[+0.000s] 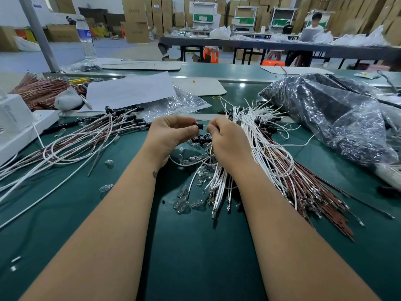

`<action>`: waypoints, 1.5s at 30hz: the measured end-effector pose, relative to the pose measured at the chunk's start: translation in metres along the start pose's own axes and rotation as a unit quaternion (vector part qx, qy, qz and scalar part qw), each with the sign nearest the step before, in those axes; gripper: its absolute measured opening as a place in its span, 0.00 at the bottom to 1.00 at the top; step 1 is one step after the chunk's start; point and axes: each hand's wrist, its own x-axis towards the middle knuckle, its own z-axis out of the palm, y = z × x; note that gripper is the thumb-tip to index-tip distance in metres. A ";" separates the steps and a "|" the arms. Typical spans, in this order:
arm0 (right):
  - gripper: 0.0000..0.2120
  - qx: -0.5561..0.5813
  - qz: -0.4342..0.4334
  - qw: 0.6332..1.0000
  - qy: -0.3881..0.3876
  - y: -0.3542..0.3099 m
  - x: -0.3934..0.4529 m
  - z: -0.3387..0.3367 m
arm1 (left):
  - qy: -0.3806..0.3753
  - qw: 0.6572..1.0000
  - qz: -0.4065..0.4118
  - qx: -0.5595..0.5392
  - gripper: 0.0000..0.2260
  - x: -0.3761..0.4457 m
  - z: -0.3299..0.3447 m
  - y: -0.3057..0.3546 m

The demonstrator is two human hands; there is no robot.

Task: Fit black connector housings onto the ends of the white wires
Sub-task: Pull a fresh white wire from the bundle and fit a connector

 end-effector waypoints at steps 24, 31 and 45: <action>0.04 0.003 -0.021 0.999 0.025 0.001 0.001 0.001 | -0.006 0.998 0.049 0.047 0.11 0.002 0.002 -0.003; 0.10 0.037 -0.032 0.998 0.032 -0.001 0.002 0.003 | 0.014 0.998 0.053 0.044 0.12 0.001 0.002 -0.001; 0.11 0.089 -0.014 0.995 0.030 0.004 0.002 0.003 | -0.016 0.997 0.049 0.064 0.12 -0.003 0.008 -0.001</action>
